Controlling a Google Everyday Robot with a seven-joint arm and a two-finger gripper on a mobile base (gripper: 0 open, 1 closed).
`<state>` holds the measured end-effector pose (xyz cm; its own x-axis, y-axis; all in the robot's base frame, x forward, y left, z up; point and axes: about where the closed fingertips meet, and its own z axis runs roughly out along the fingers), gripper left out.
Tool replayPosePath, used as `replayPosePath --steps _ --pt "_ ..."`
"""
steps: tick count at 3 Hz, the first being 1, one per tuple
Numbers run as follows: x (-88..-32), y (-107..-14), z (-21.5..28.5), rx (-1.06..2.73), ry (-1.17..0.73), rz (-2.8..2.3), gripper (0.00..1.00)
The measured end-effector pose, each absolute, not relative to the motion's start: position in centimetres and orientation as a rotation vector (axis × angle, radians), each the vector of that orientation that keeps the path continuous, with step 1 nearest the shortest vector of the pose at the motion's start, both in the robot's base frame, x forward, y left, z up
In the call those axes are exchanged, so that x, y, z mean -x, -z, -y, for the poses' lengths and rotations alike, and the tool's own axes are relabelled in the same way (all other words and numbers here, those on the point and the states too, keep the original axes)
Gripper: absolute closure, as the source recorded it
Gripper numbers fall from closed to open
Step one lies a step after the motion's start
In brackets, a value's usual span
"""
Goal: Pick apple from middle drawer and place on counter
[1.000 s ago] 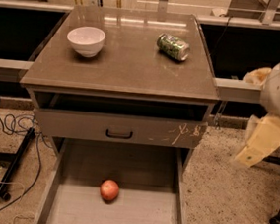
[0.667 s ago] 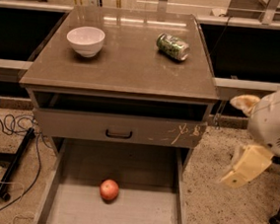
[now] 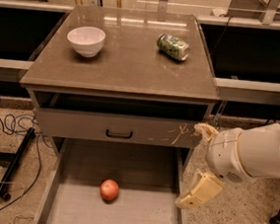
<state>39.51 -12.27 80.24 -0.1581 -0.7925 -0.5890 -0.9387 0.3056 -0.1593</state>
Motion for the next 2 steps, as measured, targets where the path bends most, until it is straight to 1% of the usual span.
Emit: replayPosePath --steps 1,2 --pt "-39.5 -80.2 12.3 1.531 -0.326 -1.995 0.0" --pt "-40.1 -77.8 11.0 1.53 -0.351 -1.995 0.0"
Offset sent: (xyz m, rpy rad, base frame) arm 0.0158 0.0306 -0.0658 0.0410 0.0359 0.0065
